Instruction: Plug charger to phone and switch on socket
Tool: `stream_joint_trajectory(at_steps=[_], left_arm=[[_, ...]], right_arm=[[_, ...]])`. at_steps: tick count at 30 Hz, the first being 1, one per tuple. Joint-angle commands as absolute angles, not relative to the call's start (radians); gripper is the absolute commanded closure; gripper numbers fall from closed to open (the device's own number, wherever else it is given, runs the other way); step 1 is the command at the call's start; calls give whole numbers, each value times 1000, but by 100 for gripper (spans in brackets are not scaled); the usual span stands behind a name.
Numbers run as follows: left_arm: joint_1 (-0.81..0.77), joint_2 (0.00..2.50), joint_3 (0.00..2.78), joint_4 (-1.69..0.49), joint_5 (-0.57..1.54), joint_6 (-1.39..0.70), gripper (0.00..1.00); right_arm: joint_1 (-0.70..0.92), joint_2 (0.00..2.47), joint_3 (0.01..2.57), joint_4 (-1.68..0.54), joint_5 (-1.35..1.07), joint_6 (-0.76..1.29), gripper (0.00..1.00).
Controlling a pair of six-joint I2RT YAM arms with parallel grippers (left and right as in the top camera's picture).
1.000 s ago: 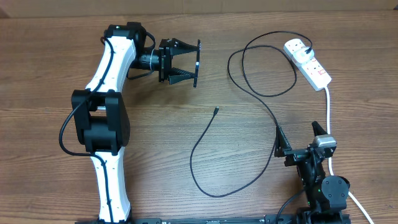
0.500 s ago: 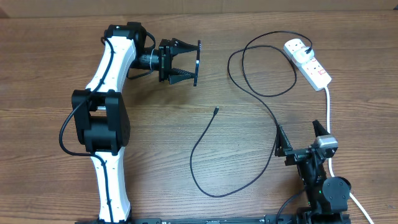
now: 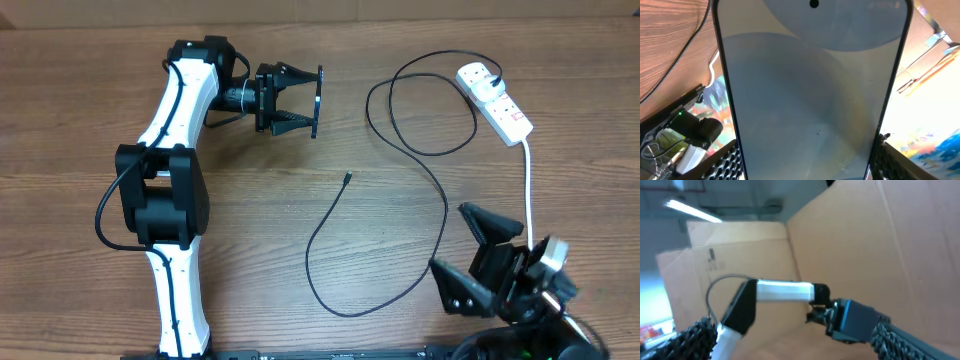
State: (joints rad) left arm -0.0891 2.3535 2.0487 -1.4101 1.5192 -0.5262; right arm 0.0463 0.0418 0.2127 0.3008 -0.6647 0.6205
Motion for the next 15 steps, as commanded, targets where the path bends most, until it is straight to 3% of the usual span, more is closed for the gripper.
stream_joint_trajectory(at_steps=[1, 5, 8, 11, 15], left_arm=[[-84, 2351, 2075, -1411, 1581, -548, 44], [-84, 2351, 2075, -1411, 1579, -552, 44], [-85, 2351, 2075, -1411, 1579, -563, 45], [-85, 2351, 2075, -1411, 1572, -572, 46], [-86, 2351, 2075, -1411, 1510, -619, 46]], right_arm=[[44, 192, 538, -94, -582, 364, 0], [44, 454, 871, -545, -419, 252, 0], [46, 665, 1088, -766, -451, 229, 0], [46, 832, 1213, -817, -752, 242, 0], [61, 999, 1238, -646, -1094, 271, 0]])
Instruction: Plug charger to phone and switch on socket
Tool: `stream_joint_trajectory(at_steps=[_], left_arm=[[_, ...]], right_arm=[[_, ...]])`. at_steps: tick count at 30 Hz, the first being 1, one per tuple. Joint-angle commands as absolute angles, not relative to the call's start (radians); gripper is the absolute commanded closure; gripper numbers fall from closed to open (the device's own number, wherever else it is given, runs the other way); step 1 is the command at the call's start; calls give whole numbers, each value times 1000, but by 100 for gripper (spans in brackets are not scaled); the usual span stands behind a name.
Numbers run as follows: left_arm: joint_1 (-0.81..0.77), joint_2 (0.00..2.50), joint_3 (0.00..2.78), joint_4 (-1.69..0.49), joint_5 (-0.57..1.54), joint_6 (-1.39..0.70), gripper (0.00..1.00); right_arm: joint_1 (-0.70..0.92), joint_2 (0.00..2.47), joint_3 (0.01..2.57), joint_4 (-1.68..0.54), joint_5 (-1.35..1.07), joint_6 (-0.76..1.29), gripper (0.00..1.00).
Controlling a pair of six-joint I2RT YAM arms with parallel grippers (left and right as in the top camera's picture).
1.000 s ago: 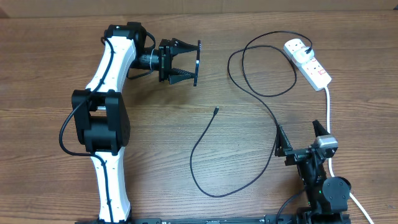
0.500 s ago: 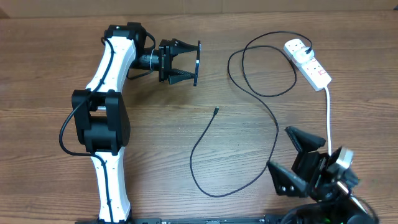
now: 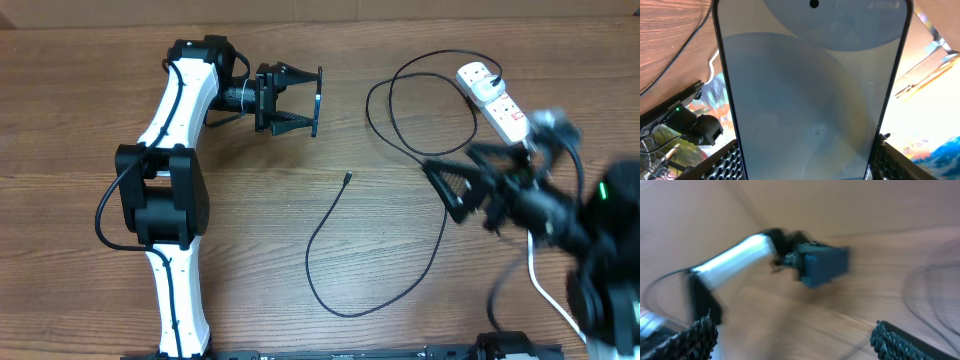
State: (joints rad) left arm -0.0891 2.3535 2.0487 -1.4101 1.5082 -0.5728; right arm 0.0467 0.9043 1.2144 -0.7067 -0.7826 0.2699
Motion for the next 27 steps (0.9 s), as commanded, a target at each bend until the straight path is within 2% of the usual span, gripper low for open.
stream_joint_trajectory(at_steps=[1, 4, 7, 10, 12, 16, 22, 24, 27], left_arm=[[-86, 2351, 2075, -1411, 1504, -624, 46], [-91, 2351, 2075, -1411, 1488, -625, 46], [-99, 2351, 2075, -1411, 1461, -625, 46], [-111, 2351, 2075, -1410, 1447, -625, 46], [-118, 2351, 2075, -1411, 1431, -626, 46], [-139, 2351, 2075, -1410, 1349, -633, 45], [-179, 2351, 2075, -1400, 1318, -632, 45], [-190, 2351, 2075, -1391, 1314, -639, 46], [-195, 2351, 2075, -1390, 1291, -686, 45]], right_arm=[[77, 1030, 1239, -624, -1077, 302, 0], [171, 1108, 1239, -624, -875, 326, 0], [323, 1167, 1251, -649, -528, 348, 0], [485, 1238, 1312, -737, -74, 520, 0], [559, 1294, 1367, -788, 59, 562, 0], [625, 1422, 1485, -867, 96, 601, 0], [628, 1539, 1527, -875, 125, 777, 0], [629, 1549, 1527, -865, 141, 804, 5], [629, 1553, 1527, -863, 158, 841, 17]])
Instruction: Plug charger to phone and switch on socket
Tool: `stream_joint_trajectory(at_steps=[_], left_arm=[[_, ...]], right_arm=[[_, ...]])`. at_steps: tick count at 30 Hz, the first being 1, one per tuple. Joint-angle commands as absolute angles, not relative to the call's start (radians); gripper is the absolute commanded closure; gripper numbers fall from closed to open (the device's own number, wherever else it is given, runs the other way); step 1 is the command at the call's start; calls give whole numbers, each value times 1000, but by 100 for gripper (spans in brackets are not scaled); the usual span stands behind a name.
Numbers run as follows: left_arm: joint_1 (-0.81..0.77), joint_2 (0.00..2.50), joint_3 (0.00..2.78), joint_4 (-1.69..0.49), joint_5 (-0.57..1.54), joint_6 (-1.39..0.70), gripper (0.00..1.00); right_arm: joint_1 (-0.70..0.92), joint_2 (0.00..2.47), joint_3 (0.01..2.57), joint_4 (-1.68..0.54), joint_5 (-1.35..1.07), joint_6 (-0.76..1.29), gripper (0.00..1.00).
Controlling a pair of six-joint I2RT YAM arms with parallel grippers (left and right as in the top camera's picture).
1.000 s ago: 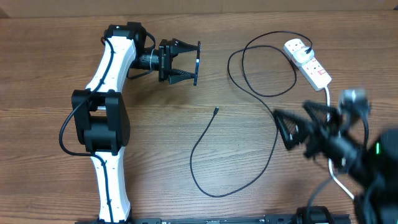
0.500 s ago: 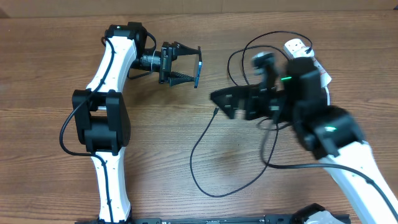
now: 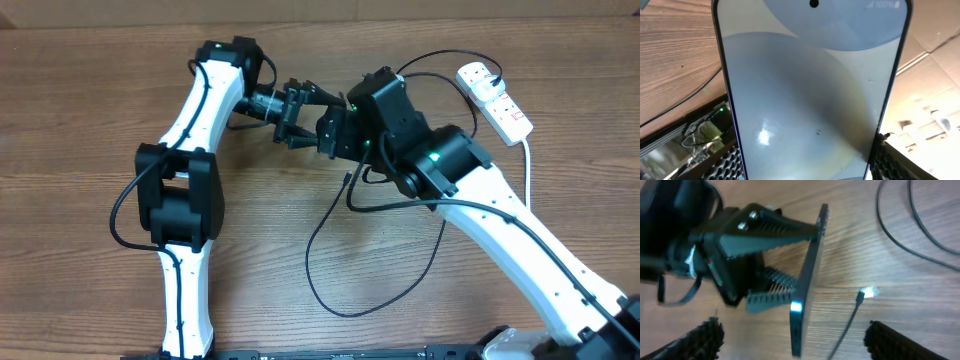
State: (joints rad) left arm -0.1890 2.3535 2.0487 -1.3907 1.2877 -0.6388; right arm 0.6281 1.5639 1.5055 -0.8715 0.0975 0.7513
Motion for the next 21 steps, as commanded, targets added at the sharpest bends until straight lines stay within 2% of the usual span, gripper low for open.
stream_joint_trajectory(at_steps=[1, 3, 7, 18, 21], left_arm=[[-196, 2351, 2075, -1389, 1290, -699, 45], [-197, 2351, 2075, -1386, 1290, -719, 44], [-197, 2351, 2075, -1386, 1290, -754, 45], [-197, 2351, 2075, -1375, 1260, -808, 44], [-197, 2351, 2075, -1376, 1228, -808, 43]], right_arm=[[629, 1554, 1526, -867, 167, 854, 19], [633, 1559, 1525, -878, 203, 872, 19], [649, 1574, 1525, -913, 258, 927, 27], [698, 1656, 1525, -907, 305, 973, 29], [698, 1662, 1525, -903, 305, 973, 34]])
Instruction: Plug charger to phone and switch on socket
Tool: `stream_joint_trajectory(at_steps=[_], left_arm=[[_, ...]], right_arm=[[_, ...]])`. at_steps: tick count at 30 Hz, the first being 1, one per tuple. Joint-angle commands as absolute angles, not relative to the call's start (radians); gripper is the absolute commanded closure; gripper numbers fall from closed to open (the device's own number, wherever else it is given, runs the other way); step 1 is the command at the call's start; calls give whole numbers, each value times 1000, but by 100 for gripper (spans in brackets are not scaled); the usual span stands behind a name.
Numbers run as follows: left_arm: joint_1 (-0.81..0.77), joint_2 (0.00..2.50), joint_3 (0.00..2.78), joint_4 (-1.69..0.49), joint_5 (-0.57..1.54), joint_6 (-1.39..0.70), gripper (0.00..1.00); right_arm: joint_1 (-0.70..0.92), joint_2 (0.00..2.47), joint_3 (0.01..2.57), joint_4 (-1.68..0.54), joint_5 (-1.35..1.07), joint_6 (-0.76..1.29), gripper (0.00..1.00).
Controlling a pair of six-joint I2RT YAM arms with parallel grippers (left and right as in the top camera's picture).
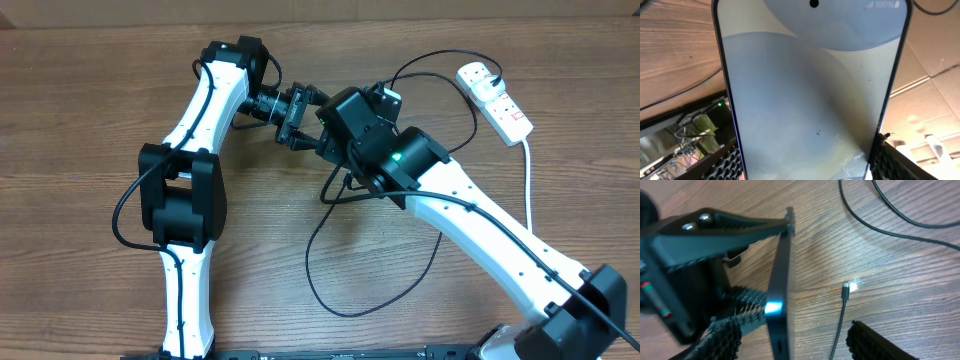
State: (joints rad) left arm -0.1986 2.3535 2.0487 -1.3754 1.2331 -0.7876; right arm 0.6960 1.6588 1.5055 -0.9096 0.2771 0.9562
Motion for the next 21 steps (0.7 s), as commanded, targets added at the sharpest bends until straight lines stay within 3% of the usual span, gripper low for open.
stream_joint_trajectory(at_steps=[1, 8, 21], left_arm=[[-197, 2351, 2075, -1375, 1221, -808, 44], [-207, 2351, 2075, -1348, 1220, -804, 43], [-225, 2351, 2075, -1350, 1231, -805, 44]], right_arm=[[698, 1662, 1525, -902, 305, 973, 36], [698, 1663, 1525, -896, 306, 973, 51], [697, 1713, 1524, -895, 330, 973, 51]])
